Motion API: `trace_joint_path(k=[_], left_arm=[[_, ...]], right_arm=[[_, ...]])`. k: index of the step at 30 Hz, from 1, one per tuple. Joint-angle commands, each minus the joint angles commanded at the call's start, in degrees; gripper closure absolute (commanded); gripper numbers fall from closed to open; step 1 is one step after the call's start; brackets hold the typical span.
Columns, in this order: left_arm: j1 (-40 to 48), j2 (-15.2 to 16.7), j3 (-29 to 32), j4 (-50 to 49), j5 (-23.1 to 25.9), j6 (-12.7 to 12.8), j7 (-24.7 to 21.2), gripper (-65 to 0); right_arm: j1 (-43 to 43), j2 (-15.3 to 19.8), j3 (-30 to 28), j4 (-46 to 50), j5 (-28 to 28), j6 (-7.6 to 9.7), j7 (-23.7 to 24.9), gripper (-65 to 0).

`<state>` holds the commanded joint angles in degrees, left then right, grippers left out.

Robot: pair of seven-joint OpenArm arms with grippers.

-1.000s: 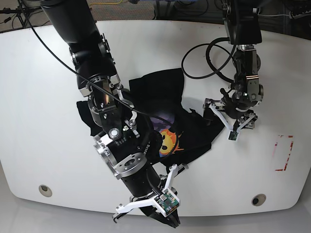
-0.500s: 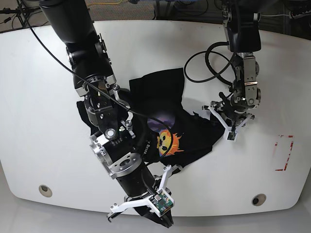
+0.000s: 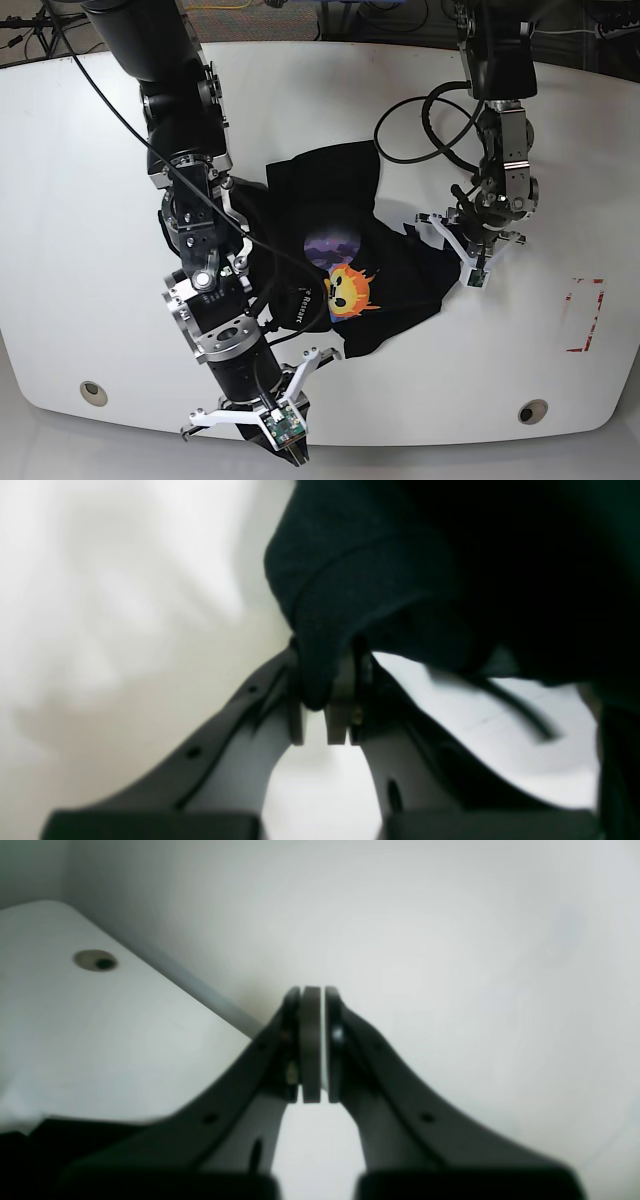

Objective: Fold the T-shirt properly

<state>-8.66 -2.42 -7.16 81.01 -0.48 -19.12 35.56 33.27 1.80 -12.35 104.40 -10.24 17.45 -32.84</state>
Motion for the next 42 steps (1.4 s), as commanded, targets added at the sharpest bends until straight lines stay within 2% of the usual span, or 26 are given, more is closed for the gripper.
trace_joint_path(k=[7, 12, 20, 31, 39, 42], left_arm=[[0.18, -0.09, 0.09, 5.36, 0.00, -0.35, 4.22, 0.0], [0.00, 0.18, 1.05, 10.99, 0.00, -5.45, 6.24, 0.0], [0.09, -0.09, 10.73, 20.66, 0.26, -9.49, 9.67, 0.0], [-6.15, 0.18, 13.36, 28.22, 0.00, -9.85, 15.56, 0.0], [-11.34, 0.44, 20.57, 27.78, 0.35, -9.85, 15.65, 0.0], [-13.27, 2.64, 22.07, 27.60, 0.44, -9.85, 15.65, 0.0]], right_arm=[[-0.88, 0.00, 0.44, 0.00, 0.00, 0.00, 0.00, -1.7], [-1.32, 0.00, 0.44, 0.00, 0.00, 0.09, 0.00, -1.7], [-2.20, 0.26, 0.79, -0.09, -0.26, 0.09, 0.00, -1.7], [-2.37, 0.70, 5.98, -1.49, -0.26, 0.09, 0.00, -1.7], [-2.46, 1.14, 11.78, -1.67, -0.26, 0.18, 0.00, -1.7], [-2.46, 2.37, 12.40, -1.67, 0.09, 0.18, 0.00, -1.7]])
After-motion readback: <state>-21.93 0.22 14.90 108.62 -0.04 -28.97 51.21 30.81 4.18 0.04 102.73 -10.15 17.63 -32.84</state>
